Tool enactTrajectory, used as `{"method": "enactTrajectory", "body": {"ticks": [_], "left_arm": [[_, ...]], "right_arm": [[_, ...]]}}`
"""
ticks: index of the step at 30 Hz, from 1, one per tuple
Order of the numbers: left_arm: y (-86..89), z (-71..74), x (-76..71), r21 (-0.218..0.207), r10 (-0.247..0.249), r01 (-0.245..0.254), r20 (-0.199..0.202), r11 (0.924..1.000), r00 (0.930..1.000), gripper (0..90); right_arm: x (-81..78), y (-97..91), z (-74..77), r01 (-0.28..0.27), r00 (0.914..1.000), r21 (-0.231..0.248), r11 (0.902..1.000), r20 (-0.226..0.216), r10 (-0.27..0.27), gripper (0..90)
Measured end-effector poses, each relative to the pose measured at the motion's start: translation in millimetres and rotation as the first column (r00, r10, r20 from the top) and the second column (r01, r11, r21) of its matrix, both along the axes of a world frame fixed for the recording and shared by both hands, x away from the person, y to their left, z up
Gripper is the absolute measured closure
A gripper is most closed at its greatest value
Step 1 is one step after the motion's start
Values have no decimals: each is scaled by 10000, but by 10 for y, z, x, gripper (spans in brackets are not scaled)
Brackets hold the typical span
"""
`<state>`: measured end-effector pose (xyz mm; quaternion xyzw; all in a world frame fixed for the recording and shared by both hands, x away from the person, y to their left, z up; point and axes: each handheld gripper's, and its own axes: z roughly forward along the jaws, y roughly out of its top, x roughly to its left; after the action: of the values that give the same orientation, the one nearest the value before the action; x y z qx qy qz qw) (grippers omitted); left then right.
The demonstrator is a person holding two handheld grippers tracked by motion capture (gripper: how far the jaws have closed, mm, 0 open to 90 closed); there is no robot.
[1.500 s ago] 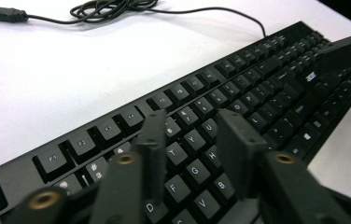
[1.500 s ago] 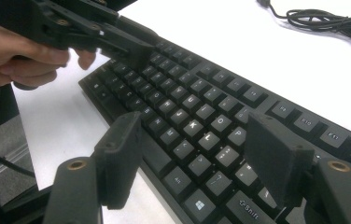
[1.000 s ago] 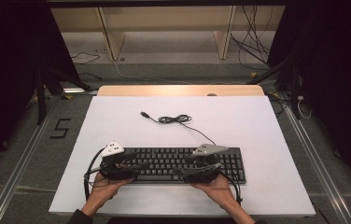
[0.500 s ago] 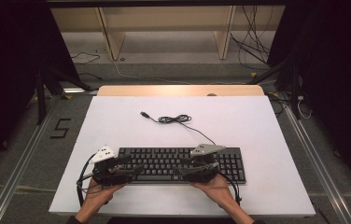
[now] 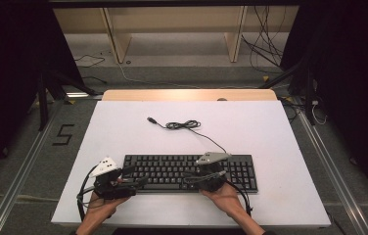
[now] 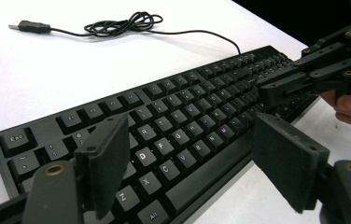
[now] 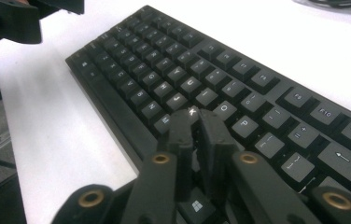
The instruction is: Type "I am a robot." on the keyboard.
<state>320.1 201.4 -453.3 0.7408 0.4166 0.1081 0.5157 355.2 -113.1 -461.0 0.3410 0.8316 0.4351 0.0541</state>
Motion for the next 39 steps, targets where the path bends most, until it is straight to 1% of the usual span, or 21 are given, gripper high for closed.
{"method": "enactTrajectory", "body": {"ticks": [8, 13, 17, 24, 39], "left_arm": [[26, -14, -19, 7, -17, 17, 65, 10000, 10000, 275], [41, -19, -27, 15, -6, 6, 110, 10000, 9999, 274], [52, -22, -34, 5, 33, -34, 120, 10000, 9999, 274], [58, -25, -41, 11, 41, -41, 144, 10000, 9999, 273], [70, -18, -49, -6, 90, -90, 174, 10000, 9998, 271]], "right_arm": [[13, 41, -47, -23, 10000, -290, 9996, -59, 21, 897], [22, 61, -71, -26, 10000, -506, 9987, -9, 25, 900], [27, 77, -93, -18, 9999, -612, 9981, -111, 11, 900], [31, 102, -124, 0, 10000, -805, 9968, -95, -7, 900], [37, 108, -147, 66, 9999, -960, 9954, -123, -78, 900]]}}
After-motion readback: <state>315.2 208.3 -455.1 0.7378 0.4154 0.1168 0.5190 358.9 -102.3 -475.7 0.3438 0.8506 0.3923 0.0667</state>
